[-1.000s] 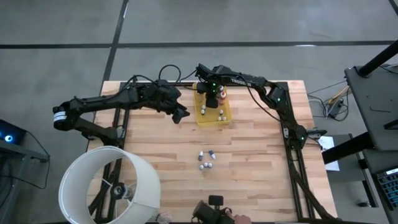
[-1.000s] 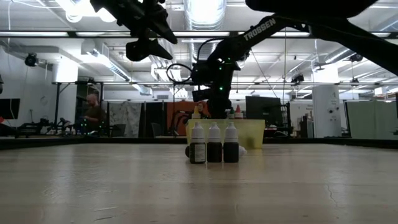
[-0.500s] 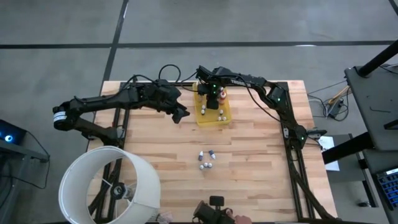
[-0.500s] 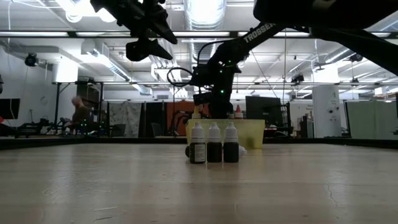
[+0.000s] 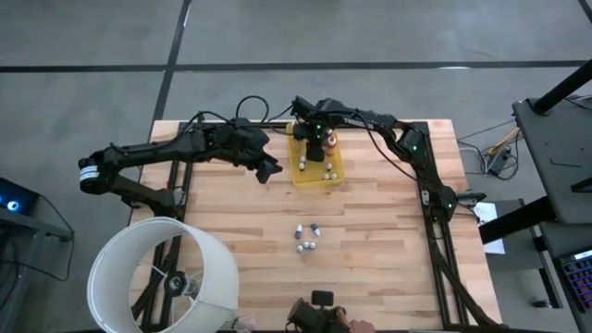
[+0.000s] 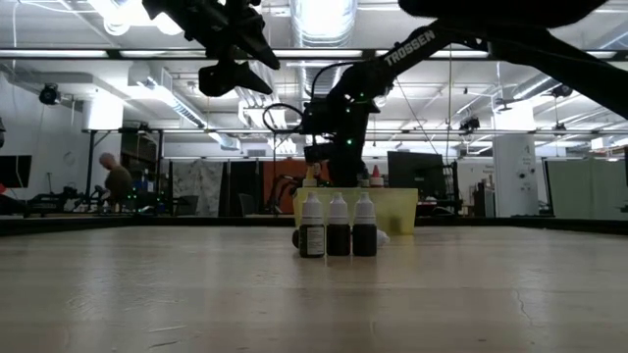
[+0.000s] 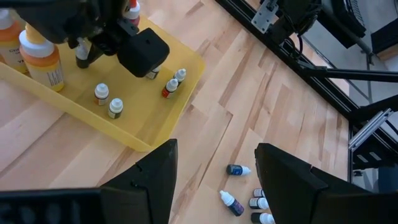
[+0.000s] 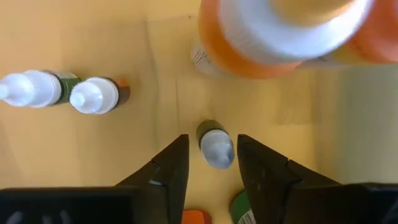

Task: Pick & Place food coloring
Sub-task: Put the right small dark green food coloring bottle into the yellow bin

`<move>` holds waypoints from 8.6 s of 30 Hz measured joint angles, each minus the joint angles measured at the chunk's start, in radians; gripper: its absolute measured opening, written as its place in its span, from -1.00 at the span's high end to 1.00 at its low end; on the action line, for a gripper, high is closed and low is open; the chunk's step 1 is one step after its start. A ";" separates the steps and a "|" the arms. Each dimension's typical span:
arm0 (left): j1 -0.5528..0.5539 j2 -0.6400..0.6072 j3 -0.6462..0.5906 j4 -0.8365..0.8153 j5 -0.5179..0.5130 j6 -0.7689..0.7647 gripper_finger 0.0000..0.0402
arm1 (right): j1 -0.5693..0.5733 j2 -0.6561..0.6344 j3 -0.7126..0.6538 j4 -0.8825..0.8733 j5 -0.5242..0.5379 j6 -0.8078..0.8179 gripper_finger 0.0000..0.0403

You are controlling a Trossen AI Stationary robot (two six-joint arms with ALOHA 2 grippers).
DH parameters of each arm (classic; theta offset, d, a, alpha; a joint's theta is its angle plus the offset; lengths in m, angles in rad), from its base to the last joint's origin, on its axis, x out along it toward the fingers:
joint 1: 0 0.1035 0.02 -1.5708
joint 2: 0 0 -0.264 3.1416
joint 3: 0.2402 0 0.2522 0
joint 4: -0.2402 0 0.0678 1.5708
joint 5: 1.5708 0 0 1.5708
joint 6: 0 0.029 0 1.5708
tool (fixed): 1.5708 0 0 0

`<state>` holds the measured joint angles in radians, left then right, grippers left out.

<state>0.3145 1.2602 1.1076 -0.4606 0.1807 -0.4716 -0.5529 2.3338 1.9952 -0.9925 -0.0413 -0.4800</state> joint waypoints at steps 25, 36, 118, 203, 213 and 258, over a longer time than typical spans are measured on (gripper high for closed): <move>0.000 0.000 0.000 0.000 0.001 0.007 0.06 | 0.020 -0.160 0.196 -0.340 -0.204 0.111 0.31; 0.000 0.000 0.000 0.000 0.004 0.007 0.06 | 0.153 -0.391 0.174 -0.394 -0.273 0.141 0.38; -0.271 -0.035 -0.007 -0.072 0.019 0.183 0.07 | 0.703 -0.616 -0.593 0.277 -0.271 0.847 -0.12; -0.325 -0.247 -0.263 0.005 -0.183 0.067 0.19 | 0.810 -0.244 -0.451 0.205 0.045 0.804 0.03; -0.325 -0.247 -0.263 0.004 -0.182 0.067 0.19 | 0.810 -0.238 -0.457 0.233 0.045 0.801 0.17; -0.325 -0.247 -0.263 0.019 -0.182 0.054 0.19 | 0.469 -0.521 -0.358 -0.007 -0.016 0.881 0.67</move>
<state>-0.0105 1.0134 0.8444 -0.4412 -0.0013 -0.4180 -0.0836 1.8130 1.6375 -0.9992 -0.0577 0.4006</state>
